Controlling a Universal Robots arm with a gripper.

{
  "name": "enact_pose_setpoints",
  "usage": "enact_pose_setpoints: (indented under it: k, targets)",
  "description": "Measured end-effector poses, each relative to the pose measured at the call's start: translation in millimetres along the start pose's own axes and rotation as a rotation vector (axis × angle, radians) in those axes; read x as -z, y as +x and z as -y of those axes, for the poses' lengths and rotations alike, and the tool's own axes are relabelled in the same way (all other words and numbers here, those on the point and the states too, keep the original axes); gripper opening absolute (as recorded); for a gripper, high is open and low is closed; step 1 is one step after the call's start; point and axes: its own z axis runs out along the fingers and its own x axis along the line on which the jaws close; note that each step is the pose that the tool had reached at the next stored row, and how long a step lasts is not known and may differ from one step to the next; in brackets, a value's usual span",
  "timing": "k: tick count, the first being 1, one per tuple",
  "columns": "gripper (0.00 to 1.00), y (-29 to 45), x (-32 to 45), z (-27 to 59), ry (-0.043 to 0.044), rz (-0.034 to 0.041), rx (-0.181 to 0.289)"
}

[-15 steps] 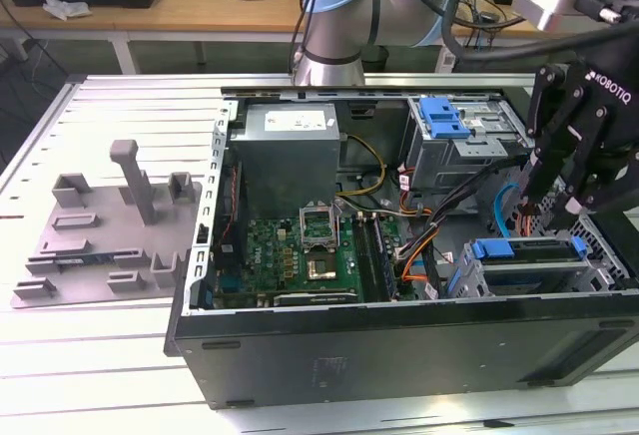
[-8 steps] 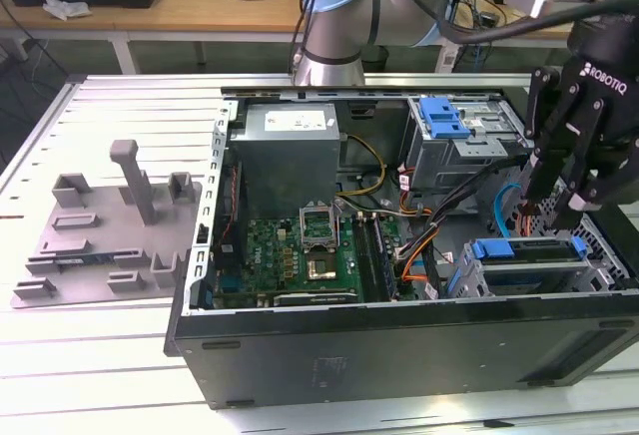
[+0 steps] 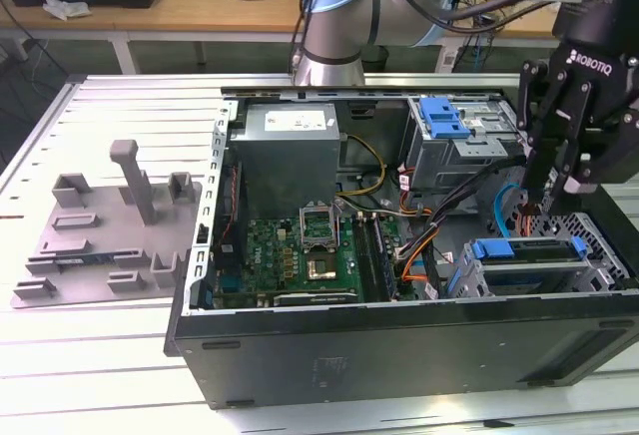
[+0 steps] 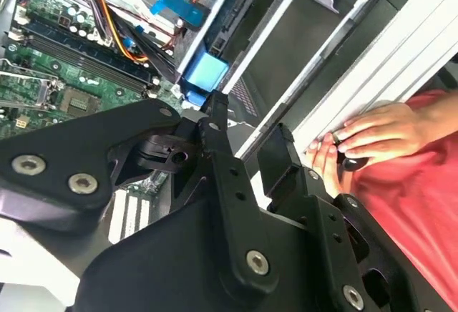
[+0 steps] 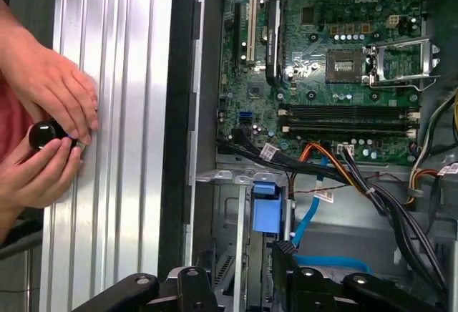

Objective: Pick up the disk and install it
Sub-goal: 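Insert the first disk wire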

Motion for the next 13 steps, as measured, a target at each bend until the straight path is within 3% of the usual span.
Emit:
enact_pose_setpoints:
  k: [6,13]
  targets:
    - [0.45,-22.4,5.3,2.3,0.0032,-0.0034,0.014]
    - [0.45,-38.1,9.0,9.9,0.008,-0.0069,0.035]
